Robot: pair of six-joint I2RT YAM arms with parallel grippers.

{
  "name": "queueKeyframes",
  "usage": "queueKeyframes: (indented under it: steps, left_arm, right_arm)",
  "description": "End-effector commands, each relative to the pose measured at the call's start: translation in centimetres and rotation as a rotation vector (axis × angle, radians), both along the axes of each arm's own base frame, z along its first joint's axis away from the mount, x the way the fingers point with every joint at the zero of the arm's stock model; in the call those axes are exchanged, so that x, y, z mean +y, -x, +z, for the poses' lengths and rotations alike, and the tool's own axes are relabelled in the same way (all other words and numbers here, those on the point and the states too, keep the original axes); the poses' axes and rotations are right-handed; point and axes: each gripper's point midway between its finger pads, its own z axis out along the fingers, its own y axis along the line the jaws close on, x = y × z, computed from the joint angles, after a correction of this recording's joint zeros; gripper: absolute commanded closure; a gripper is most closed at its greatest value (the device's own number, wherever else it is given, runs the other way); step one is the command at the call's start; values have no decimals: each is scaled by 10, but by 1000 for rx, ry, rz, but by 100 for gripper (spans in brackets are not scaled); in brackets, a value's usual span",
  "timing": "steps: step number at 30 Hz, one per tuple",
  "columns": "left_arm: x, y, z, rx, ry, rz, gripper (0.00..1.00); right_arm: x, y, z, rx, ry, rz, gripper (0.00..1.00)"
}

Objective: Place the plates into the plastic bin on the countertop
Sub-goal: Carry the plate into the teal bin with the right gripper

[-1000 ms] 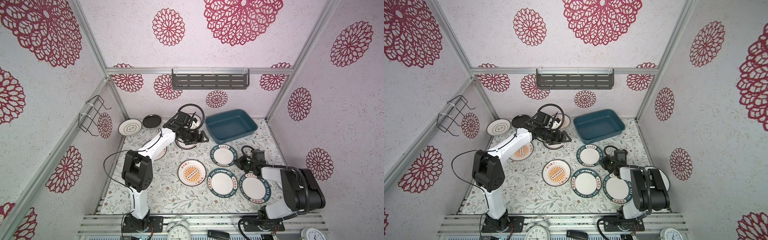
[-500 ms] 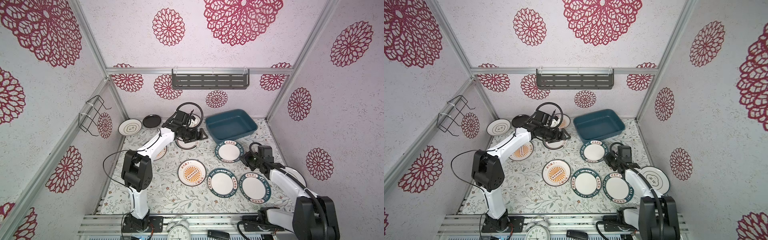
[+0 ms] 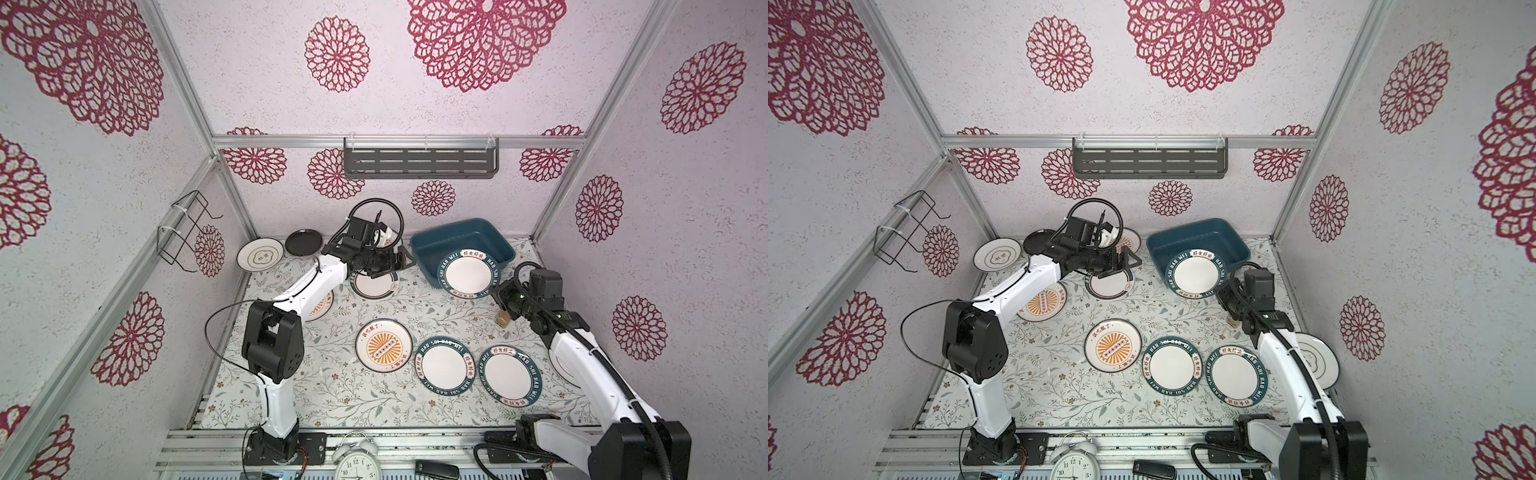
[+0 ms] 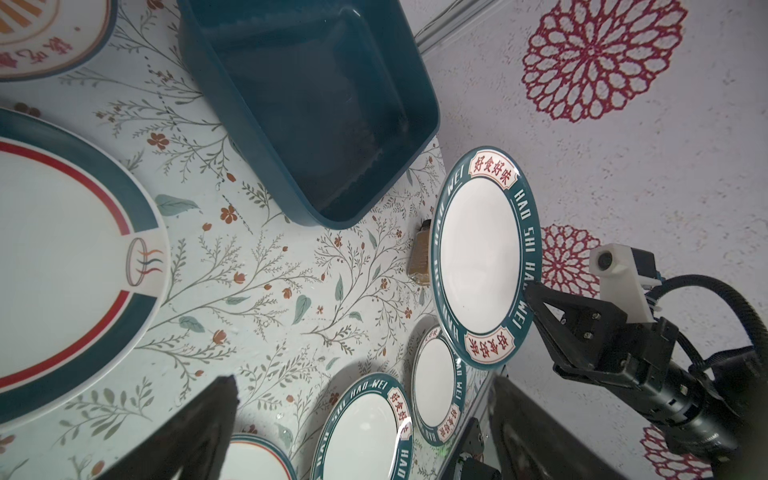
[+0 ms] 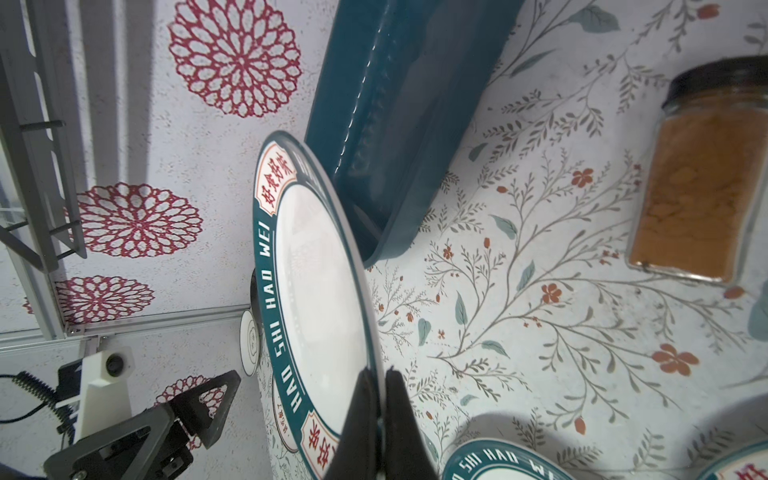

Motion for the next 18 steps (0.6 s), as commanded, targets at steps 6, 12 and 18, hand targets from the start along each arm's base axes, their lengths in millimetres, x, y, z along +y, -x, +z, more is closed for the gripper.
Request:
queueKeyframes:
  steps: [6,12,18]
  left_arm:
    - [24,-4,28,-110,-8,98,3]
    - [44,-3,34,-145,-41,167,3]
    - [60,-1,39,-174,-66,225,3]
  right_arm:
    - [-15,-76,41,-118,147,17,100]
    - [-22,-118,26,-85,193,-1,100]
    - [-24,-153,5,-42,209,2,100]
